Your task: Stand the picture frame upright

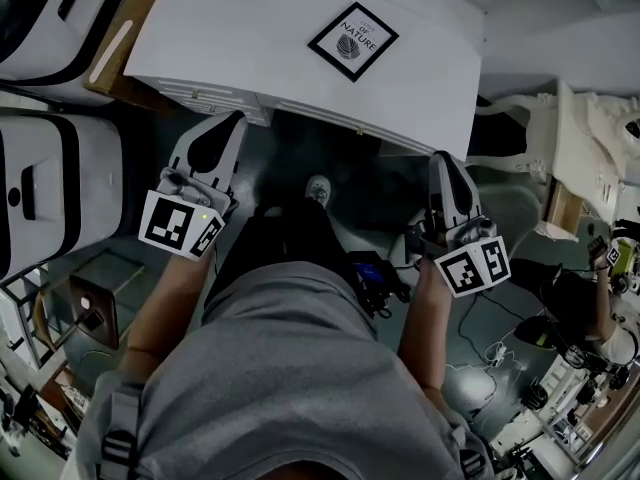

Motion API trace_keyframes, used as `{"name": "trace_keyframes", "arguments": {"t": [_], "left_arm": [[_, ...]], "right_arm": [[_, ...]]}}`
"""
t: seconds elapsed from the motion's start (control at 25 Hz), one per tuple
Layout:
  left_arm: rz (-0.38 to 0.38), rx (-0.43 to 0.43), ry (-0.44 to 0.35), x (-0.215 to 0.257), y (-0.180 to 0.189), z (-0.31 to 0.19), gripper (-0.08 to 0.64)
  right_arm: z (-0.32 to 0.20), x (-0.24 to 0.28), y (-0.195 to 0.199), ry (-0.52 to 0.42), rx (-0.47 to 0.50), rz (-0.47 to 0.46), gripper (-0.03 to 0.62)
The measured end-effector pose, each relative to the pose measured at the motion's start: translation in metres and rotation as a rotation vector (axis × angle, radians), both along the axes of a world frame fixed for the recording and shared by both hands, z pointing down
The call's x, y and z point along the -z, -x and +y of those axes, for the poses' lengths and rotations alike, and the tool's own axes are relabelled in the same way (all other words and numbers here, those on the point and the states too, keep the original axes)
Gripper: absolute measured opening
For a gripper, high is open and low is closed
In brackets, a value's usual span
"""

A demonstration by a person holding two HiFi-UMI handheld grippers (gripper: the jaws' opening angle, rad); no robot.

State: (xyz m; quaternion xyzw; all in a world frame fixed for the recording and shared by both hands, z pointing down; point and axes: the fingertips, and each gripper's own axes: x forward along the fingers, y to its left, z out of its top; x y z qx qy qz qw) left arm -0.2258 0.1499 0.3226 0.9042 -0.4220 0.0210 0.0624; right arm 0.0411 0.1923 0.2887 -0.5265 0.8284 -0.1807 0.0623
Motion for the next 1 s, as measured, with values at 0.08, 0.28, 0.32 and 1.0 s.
{"name": "trace_keyframes", "arguments": {"t": [0.08,0.28,0.32,1.0], "left_arm": [[-0.001,0.011,-0.004,0.002,-0.007,-0.007,0.008],[-0.007,0.05,-0.008,0.006,-0.025,-0.024,0.008],[-0.008,0.058,-0.009,0.006,-0.03,-0.028,0.008],[-0.026,0.183,-0.036,0.019,-0.082,-0.082,0.008]], "right_arm": [[-0.01,0.001,-0.007,-0.002,0.015,-0.004,0.028],[-0.037,0.003,-0.027,-0.008,0.05,-0.019,0.028],[-0.043,0.003,-0.031,-0.009,0.058,-0.022,0.028],[-0.13,0.004,-0.086,-0.017,0.185,-0.076,0.028]]}}
